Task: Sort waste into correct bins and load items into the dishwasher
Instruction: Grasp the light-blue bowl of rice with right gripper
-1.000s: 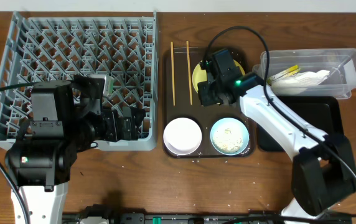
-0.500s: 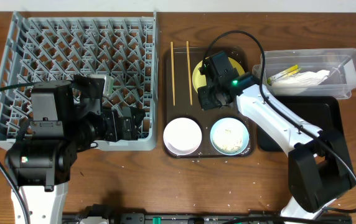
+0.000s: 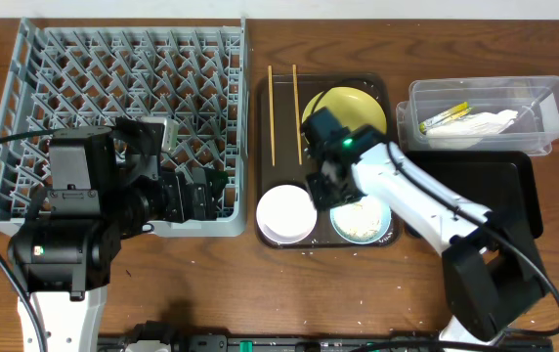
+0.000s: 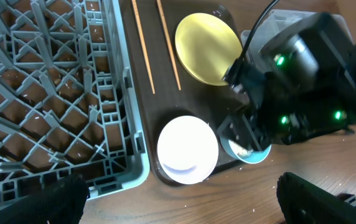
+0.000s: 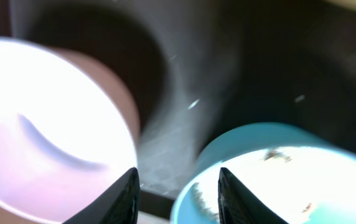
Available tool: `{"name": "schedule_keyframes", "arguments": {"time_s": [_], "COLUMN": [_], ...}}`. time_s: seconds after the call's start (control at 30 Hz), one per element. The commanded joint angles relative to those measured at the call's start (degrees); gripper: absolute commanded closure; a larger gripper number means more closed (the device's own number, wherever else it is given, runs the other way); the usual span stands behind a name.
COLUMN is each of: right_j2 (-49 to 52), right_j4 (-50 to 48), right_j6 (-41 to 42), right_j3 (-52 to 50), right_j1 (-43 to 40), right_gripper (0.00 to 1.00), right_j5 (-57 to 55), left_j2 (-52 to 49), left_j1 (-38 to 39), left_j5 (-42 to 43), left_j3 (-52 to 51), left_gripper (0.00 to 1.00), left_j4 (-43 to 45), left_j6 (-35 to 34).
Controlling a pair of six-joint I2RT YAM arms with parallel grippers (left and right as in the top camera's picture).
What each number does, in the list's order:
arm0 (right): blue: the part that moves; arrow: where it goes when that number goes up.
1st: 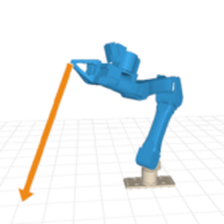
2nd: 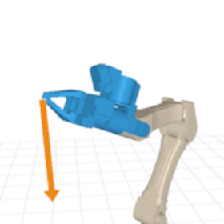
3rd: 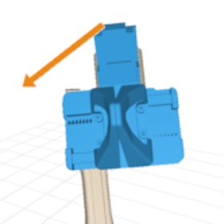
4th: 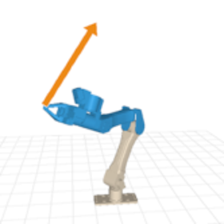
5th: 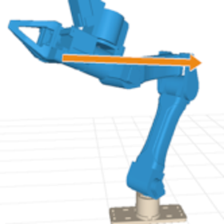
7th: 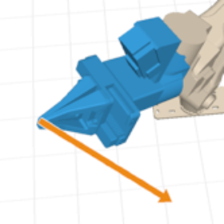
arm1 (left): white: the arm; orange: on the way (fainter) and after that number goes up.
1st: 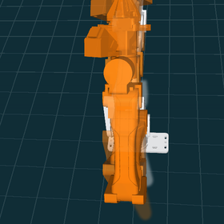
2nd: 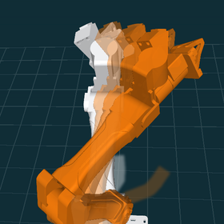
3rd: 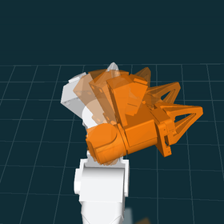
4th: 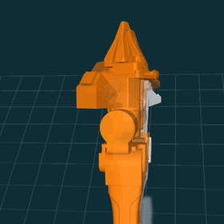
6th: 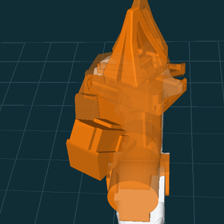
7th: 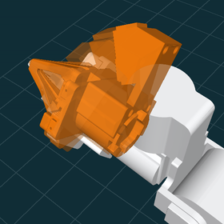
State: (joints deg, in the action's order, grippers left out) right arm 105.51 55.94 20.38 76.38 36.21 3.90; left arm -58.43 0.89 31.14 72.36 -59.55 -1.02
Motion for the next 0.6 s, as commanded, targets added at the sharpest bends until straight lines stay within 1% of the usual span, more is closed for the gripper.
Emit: {"name": "schedule_keyframes", "arguments": {"time_s": [0.0,0.1,0.13,0.23,0.37,0.5,0.57], "right_j2": [0.63,0.63,0.63,0.63,0.63,0.63,0.63], "right_j4": [1.33,2.43,2.36,0.59,-2.91,-6.54,-7.72], "right_j6": [7.3,13.27,13.94,13.9,13.84,13.86,13.86], "right_j3": [-0.33,-1.29,-1.75,-3.34,-5.75,-8.98,-10.4], "right_j1": [3.04,4.07,4.04,3.58,3.61,3.67,3.61], "right_gripper": [0.6,0.6,0.6,0.62,0.69,0.71,0.78], "right_j5": [-6.01,-12.79,-13.79,-13.73,-12.04,-11.67,-11.61], "left_j2": [0.02,0.02,0.02,0.02,0.02,0.02,0.02], "left_j1": [0.22,0.22,0.22,0.22,0.22,0.22,0.22], "left_j5": [-0.33,-0.33,-0.33,-0.33,-0.33,-0.33,-0.33], "left_j3": [0.94,0.94,0.94,0.94,0.94,0.94,0.94], "left_gripper": [0.02,0.02,0.02,0.02,0.02,0.02,0.02], "left_j4": [0.04,0.04,0.04,0.04,0.04,0.04,0.04], "left_j6": [0.98,0.96,0.96,0.98,0.98,0.98,0.98]}}
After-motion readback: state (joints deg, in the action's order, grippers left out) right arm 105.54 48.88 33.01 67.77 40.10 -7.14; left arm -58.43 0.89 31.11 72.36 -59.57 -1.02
